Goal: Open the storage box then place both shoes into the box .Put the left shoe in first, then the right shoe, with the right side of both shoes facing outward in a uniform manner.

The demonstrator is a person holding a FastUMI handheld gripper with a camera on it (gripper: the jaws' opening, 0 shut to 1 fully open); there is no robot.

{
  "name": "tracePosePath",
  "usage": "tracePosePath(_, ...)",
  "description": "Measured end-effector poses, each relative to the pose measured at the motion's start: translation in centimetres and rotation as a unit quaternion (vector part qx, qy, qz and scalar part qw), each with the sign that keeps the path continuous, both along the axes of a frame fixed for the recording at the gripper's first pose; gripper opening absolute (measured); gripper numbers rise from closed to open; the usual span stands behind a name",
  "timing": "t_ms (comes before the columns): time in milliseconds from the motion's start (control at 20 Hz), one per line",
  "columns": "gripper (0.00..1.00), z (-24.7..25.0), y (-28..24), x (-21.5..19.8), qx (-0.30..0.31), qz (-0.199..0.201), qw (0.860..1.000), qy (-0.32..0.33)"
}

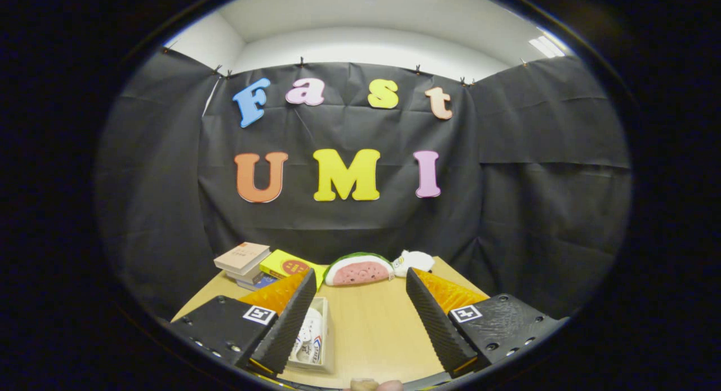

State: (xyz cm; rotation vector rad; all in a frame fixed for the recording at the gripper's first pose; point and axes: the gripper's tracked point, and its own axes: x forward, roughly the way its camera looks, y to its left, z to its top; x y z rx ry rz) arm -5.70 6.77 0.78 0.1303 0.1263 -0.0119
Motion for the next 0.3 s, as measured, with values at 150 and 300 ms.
tracePosePath(150,0.96,-0.30,0.53,-0.17,0.002,0.005,1.000,0.006)
tracePosePath(300,0.96,-0.03,0.95,-0.30,0.001,0.008,1.000,0.005)
